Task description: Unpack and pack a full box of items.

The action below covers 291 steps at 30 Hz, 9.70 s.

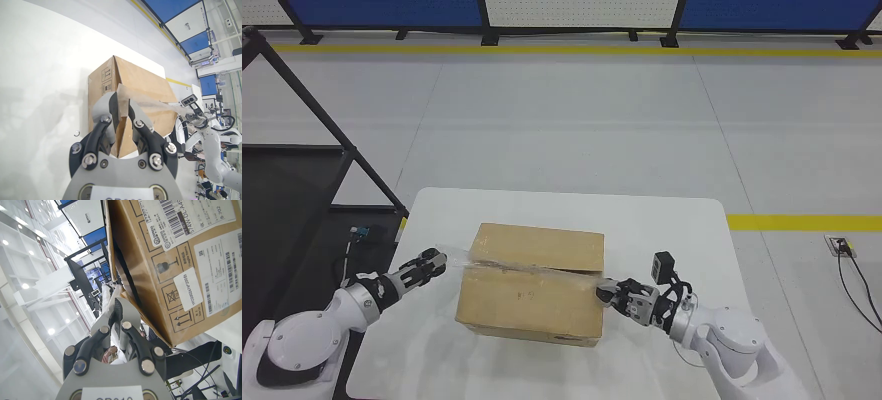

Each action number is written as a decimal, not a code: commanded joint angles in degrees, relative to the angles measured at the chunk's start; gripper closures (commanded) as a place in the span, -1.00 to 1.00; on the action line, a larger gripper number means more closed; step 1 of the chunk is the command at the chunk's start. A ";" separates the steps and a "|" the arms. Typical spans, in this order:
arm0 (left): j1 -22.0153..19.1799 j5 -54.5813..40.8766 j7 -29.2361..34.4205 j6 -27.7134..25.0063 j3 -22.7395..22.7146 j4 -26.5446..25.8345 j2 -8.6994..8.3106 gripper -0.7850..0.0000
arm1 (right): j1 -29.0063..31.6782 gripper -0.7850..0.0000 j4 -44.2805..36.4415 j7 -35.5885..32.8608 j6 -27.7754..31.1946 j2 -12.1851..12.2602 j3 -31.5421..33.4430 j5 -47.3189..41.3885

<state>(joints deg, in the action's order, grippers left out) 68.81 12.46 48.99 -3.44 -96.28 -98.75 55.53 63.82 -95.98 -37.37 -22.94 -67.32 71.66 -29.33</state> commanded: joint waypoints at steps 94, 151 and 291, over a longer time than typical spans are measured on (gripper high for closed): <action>0.79 -5.61 1.19 -1.25 1.06 -2.96 -2.69 1.00 | 1.94 1.00 2.96 -19.84 21.04 3.24 5.11 2.89; 5.97 -3.18 -3.51 -5.65 -0.87 -7.84 -3.25 1.00 | -12.63 1.00 27.20 6.37 -35.06 0.48 -1.84 -72.57; 2.86 -15.87 1.78 1.35 0.61 -2.42 -5.79 0.55 | -12.12 1.00 23.60 67.49 -19.08 3.30 -4.92 -137.89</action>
<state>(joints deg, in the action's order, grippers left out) 71.79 -3.56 50.95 -2.20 -96.20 -101.31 49.70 51.65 -72.39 30.24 -41.94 -64.01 66.66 -167.28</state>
